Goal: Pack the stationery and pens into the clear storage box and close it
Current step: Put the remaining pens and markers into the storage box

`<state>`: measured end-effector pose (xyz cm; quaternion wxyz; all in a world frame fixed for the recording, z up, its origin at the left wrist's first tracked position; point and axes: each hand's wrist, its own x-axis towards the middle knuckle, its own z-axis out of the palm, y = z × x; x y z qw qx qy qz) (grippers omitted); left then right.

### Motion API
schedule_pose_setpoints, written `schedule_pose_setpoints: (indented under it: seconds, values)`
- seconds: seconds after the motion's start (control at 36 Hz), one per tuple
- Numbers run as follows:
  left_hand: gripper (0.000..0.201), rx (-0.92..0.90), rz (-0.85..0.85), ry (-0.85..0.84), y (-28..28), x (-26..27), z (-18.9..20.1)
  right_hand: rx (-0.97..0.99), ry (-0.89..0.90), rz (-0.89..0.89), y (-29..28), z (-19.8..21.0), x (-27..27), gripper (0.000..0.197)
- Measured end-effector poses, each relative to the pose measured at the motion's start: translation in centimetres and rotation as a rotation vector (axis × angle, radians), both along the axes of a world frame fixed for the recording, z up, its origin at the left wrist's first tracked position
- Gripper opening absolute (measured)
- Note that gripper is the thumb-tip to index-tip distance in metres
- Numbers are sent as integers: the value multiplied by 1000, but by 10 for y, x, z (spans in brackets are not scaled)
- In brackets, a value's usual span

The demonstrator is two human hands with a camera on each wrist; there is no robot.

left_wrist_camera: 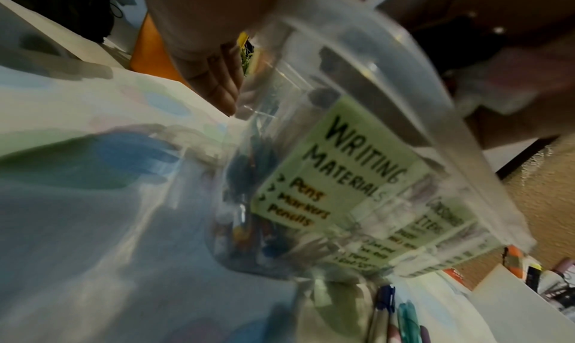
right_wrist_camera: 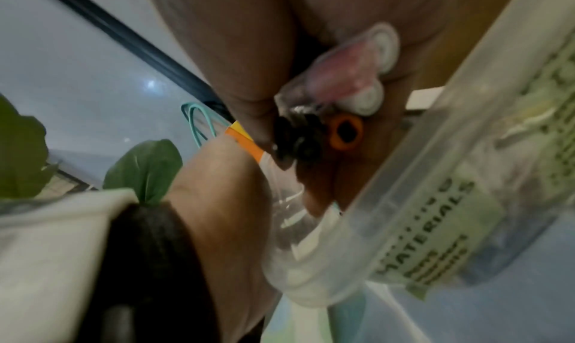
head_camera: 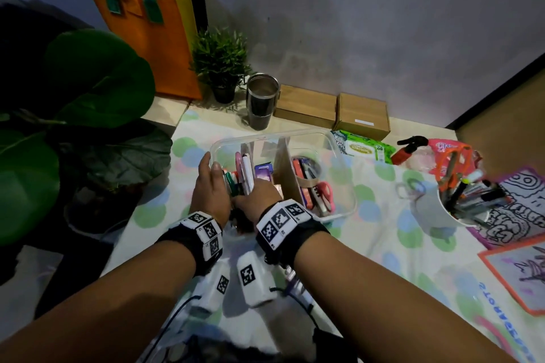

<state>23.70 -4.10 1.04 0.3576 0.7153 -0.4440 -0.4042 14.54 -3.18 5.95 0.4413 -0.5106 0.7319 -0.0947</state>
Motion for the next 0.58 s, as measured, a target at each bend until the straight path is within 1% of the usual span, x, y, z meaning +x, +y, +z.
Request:
schedule_pose_setpoints:
  seconds: [0.08,0.19,0.28,0.36,0.44,0.53,0.58]
  values:
    - [49,4,-10,-18,0,1,-1,46,31,22,-5,0,3,35]
    - [48,-8,-9,-13,0,0,1,50,68,74,-8,-1,6,32]
    - [50,-6,-6,-8,0,0,1,47,81,94,-8,0,9,38]
    - [55,-19,-9,2,0,1,-1,16,122,149,-4,1,9,43]
    - [58,-10,-19,-8,1,1,-1,22,140,153,-2,3,3,35]
    - [49,-6,-29,-13,1,1,-1,30,99,168,1,8,-13,27]
    - [49,-15,-30,-12,1,1,1,22,16,95,6,13,-27,24]
